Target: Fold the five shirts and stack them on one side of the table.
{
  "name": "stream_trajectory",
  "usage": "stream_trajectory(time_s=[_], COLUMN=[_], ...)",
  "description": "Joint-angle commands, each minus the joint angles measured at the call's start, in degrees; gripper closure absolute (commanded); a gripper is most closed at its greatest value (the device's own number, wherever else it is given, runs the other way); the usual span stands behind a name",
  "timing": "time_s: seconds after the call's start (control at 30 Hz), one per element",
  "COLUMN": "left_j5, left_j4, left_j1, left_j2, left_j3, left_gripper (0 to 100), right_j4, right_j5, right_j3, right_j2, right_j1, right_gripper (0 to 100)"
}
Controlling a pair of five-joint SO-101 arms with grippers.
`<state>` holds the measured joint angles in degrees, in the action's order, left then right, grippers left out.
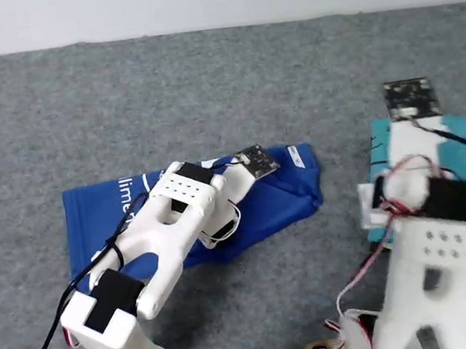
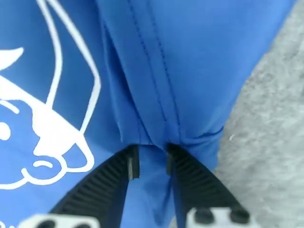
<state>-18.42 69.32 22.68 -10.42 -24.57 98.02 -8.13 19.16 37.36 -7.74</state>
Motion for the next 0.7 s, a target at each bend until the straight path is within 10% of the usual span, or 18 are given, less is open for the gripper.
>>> stream_trajectory(time_s=[0.0,0.67], left_j5=[3.4,23.6], left_j4=[-2.1,-5.0], left_j1=[-0.8,-0.8], left_j2=[0.4,0.2], left_j3=[1.3,1.6], left_gripper=[89,89], right_j4=[-7.4,-27.8], right_j5=[9.6,22.2], right_j3=[2.7,5.5], right_j2=[-4.7,-30.5], right_j1=[4.5,17.9], right_gripper=[98.0,99.0])
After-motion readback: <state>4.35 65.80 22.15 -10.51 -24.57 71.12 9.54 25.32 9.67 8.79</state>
